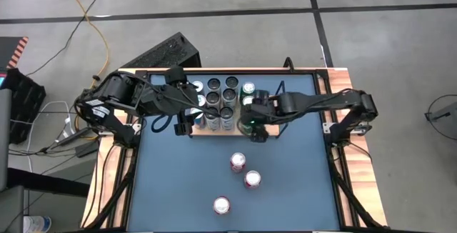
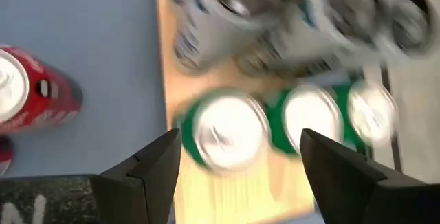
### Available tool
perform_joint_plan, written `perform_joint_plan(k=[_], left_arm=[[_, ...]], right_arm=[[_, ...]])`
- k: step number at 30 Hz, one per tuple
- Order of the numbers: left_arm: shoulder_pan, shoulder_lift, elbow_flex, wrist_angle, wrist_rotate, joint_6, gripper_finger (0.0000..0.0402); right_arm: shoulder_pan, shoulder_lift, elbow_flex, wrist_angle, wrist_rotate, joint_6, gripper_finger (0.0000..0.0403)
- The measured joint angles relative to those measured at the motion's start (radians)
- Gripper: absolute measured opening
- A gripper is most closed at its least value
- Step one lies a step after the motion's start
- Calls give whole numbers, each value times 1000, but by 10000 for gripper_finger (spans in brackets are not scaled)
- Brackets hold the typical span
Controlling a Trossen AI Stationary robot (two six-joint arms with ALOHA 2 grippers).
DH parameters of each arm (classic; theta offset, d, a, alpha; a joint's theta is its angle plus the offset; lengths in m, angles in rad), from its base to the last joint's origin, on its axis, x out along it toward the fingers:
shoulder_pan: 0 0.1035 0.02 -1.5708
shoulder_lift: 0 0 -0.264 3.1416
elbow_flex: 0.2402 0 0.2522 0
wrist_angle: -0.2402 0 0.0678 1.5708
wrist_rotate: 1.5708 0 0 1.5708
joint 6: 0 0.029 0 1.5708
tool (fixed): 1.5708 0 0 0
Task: Place canned beverage on shelf
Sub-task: Adjust the green soda cans on the shelf
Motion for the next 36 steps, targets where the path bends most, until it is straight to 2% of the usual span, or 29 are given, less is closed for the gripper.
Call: perform_joint_plan(k=[4,10,13,17,20,24,28,36], left_arm=[[0,0,0,10,-6,4,343],[-3,-9,0,69,12,78,343],[-4,-23,0,122,45,129,343],[-3,-34,0,183,58,171,343],[2,-35,0,223,56,172,343],[11,-35,0,256,54,155,343],[14,-35,0,261,43,113,343],[14,-35,0,260,28,86,343]], right_arm=[[-9,-100,-67,10,57,107,281],[-24,-291,-382,342,64,140,281],[-39,-354,-494,445,94,159,281],[-108,-362,-529,452,118,180,281],[-150,-348,-527,450,115,102,281],[-216,-321,-528,439,11,11,271],[-249,-319,-529,398,-35,-82,220],[-324,-315,-528,459,-172,-238,33]])
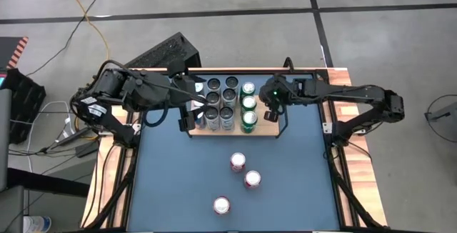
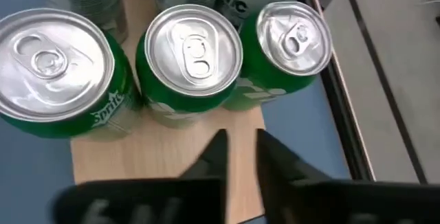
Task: Place canned beverage on shelf
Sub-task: Adjust the green soda cans on the shelf
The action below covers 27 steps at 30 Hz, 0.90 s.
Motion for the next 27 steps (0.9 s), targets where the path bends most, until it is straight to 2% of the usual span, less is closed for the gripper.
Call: perform_joint_plan(k=[2,7,13,27], left_arm=[[0,0,0,1,0,-4,343],[0,0,0,3,-6,-8,343],[0,0,0,3,-7,-8,343],[0,0,0,3,-8,-11,343]], right_arm=[[-17,0,0,4,-15,-16,9],[-54,0,-12,11,-55,-20,19],[-47,0,-74,37,-70,-28,2],[-39,6,-75,150,-109,-39,1]])
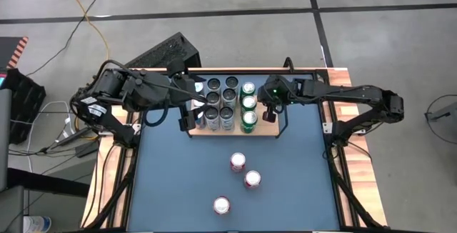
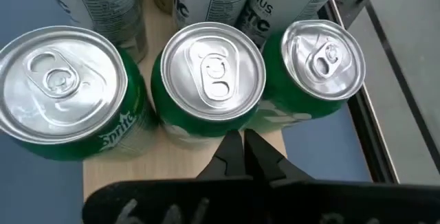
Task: Place canned beverage on shelf
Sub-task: Adjust the green soda cans on the shelf
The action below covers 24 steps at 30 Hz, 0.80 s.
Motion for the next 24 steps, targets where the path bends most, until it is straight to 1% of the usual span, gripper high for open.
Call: perform_joint_plan(k=[7,11,15,20,24], left_arm=[[0,0,0,0,0,1,343],[0,0,0,-1,0,3,343],[0,0,0,-17,0,3,343],[0,0,0,-19,0,3,343],[0,0,0,-19,0,5,343]], right_arm=[[0,26,2,31,-17,1,1],[0,28,1,15,-17,4,1],[4,19,0,-70,-11,46,0],[66,-9,0,-128,-11,123,0],[145,-9,0,-122,1,162,0]])
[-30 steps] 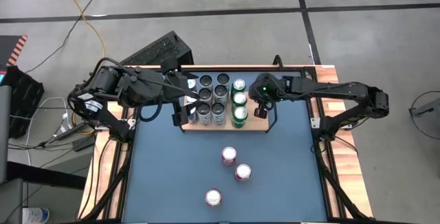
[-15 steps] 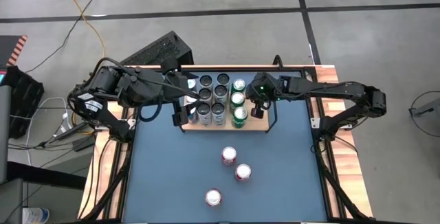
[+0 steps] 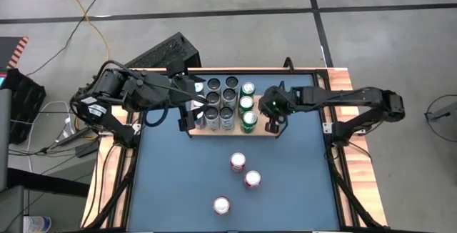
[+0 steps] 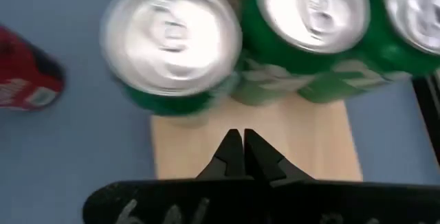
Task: Place canned beverage on shelf
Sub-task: Adjust the green soda cans on the shelf
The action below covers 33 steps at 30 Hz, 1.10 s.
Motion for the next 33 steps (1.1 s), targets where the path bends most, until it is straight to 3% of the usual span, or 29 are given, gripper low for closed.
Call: perform_joint_plan(k=[5,21,33], left_arm=[[0,0,0,0,0,11,343],[0,0,0,0,0,22,343],[0,0,0,-29,0,21,343]], right_arm=[[66,23,1,12,54,39,0],[55,22,1,92,57,64,0],[120,21,1,10,104,124,0]])
